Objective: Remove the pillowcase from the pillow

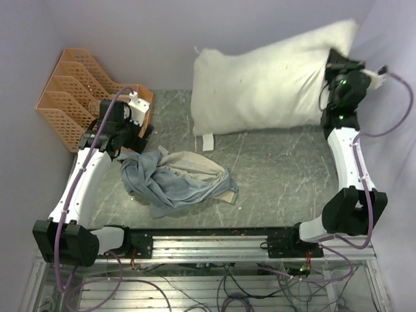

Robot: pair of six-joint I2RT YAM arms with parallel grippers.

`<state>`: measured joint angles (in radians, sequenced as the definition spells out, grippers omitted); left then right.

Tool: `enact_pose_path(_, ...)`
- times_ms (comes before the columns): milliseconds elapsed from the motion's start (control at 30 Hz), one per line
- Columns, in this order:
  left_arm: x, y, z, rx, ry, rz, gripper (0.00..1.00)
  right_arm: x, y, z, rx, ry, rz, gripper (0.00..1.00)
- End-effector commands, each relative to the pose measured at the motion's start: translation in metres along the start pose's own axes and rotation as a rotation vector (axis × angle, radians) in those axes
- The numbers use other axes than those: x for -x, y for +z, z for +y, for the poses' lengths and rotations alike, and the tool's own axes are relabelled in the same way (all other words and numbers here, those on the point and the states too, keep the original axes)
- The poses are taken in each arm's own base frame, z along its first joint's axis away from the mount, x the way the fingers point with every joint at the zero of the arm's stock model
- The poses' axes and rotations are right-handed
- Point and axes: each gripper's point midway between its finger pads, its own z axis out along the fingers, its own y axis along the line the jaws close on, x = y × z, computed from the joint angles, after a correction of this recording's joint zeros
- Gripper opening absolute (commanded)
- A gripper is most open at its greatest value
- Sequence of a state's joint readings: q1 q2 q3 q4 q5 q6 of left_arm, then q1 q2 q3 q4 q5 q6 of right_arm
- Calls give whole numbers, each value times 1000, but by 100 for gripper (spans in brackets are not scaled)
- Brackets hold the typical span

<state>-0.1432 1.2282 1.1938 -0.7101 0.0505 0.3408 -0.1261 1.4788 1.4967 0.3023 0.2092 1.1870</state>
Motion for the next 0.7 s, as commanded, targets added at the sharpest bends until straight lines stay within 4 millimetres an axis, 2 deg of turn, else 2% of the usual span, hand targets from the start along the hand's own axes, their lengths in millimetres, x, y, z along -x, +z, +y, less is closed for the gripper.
enact_pose_path(0,3,-16,5,15,-7,-33,100,-37,-33,-83,-130,-14,97,0)
enact_pose_path(100,2,-22,4,10,-17,-44,100,-81,-68,-177,-288,-95,217,0)
enact_pose_path(167,2,-26,5,18,-23,-55,100,-105,-104,-243,-406,-178,286,0)
enact_pose_path(233,1,-30,8,34,-38,-65,100,-123,-124,-272,-452,-270,346,0)
enact_pose_path(267,2,-32,10,44,-50,-72,99,-134,-132,-281,-464,-321,380,2)
enact_pose_path(400,6,-39,19,67,-80,-97,100,-169,-141,-294,-483,-520,492,47)
enact_pose_path(467,9,-42,26,101,-98,-123,100,-176,-142,-292,-490,-584,518,76)
enact_pose_path(500,10,-43,30,119,-110,-137,100,-175,-142,-290,-494,-616,514,97)
enact_pose_path(567,14,-43,38,161,-137,-180,100,-164,-147,-284,-503,-691,488,100)
enact_pose_path(667,12,-42,49,227,-194,-239,100,-131,-168,-281,-564,-755,395,100)
